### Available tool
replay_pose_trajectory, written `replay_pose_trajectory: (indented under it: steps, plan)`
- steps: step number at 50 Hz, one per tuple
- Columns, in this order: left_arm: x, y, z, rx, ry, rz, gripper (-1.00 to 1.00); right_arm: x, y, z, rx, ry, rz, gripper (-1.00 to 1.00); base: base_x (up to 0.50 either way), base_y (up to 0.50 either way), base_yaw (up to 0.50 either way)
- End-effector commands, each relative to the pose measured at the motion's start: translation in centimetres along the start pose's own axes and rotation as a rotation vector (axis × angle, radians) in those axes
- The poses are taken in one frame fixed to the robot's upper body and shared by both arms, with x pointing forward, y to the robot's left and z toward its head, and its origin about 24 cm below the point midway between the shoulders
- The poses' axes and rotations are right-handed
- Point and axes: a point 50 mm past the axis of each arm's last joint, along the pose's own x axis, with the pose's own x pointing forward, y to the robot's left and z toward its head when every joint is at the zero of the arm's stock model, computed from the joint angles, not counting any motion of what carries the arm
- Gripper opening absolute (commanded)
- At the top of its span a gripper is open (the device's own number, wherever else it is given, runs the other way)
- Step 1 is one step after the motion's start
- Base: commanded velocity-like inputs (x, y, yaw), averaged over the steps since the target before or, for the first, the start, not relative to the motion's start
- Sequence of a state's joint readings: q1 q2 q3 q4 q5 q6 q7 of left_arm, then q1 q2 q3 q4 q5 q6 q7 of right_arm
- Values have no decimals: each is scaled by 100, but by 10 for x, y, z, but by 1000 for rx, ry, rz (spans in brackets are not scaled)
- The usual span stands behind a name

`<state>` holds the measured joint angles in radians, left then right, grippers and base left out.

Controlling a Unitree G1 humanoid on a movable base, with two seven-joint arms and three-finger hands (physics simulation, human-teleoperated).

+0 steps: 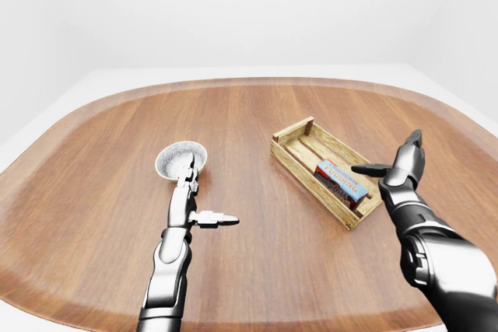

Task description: Pick up the chocolate pudding and put it in the tray.

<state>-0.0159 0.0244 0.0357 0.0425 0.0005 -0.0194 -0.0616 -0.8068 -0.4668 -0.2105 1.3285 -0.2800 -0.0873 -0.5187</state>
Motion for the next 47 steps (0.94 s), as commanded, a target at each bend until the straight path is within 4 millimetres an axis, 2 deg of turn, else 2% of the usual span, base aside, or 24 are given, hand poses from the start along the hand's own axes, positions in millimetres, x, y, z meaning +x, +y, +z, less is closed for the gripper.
replay_pose_trajectory:
  steps: [1,12,17,28,30,31,34,47]
  plan:
    - [0,0,1,-5,1,1,100,10,-13,21,82,-25,-29,100,0,0,0]
    - [0,0,1,-7,3,1,100,19,-35,31,123,-45,-111,100,0,0,0]
    - [0,0,1,-7,3,1,100,20,-38,31,130,-45,-119,100,0,0,0]
    - [0,0,1,-8,3,1,100,26,-54,48,218,-69,-162,100,0,0,0]
    - [0,0,1,-7,3,1,100,27,-56,50,190,-87,-167,100,0,0,0]
    - [0,0,1,-7,3,1,100,28,-58,51,234,-75,-173,100,0,0,0]
    - [0,0,1,-7,3,1,100,29,-64,55,204,-107,-187,100,0,0,0]
    - [-1,0,1,-9,4,3,100,28,-79,91,346,-222,-223,100,0,0,0]
